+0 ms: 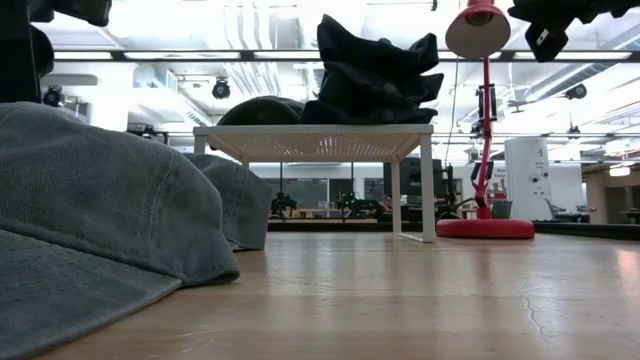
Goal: Pick & Place hat
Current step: Stack the bottom gray cap on the gray cap on the shelf
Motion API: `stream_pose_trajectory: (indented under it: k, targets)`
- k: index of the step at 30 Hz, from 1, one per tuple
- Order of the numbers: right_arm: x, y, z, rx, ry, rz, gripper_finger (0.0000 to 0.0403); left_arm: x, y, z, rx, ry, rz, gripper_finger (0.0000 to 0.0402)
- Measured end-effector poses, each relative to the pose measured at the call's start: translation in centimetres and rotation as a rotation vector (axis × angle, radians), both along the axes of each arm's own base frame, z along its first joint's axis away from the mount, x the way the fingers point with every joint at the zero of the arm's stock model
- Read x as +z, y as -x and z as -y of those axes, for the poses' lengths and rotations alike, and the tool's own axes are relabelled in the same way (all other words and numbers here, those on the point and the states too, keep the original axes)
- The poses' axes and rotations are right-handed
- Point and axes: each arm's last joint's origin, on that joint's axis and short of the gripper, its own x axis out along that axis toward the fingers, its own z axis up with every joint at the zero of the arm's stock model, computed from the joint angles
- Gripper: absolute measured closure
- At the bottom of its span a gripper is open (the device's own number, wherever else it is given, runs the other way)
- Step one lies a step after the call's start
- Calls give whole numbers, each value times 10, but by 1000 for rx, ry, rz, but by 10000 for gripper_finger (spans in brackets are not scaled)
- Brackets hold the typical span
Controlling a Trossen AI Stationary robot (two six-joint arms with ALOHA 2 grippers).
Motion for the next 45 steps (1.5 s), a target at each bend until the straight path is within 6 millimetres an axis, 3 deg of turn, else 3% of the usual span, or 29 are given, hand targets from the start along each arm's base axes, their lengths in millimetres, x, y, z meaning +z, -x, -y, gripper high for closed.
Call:
stream_pose_trajectory:
  k: [8, 18, 25, 31, 35, 45]
  targets:
    - [0, 0, 0, -1, -3, 1, 344, -16, 8, -5, 75, 65, -46, 9]
    - [0, 0, 0, -4, -20, 2, 344, -21, 6, -2, 186, 425, 218, 9]
    - [0, 0, 0, -6, -26, 2, 344, -15, -4, 6, 340, 548, 238, 9]
    - [0, 0, 0, -6, -25, 2, 344, -12, -25, 24, 439, 573, 209, 9]
    - [0, 0, 0, -6, -24, 2, 344, -14, -38, 38, 483, 543, 97, 9]
    - [0, 0, 0, -6, -16, 2, 344, 29, -68, 63, 629, 448, -14, 9]
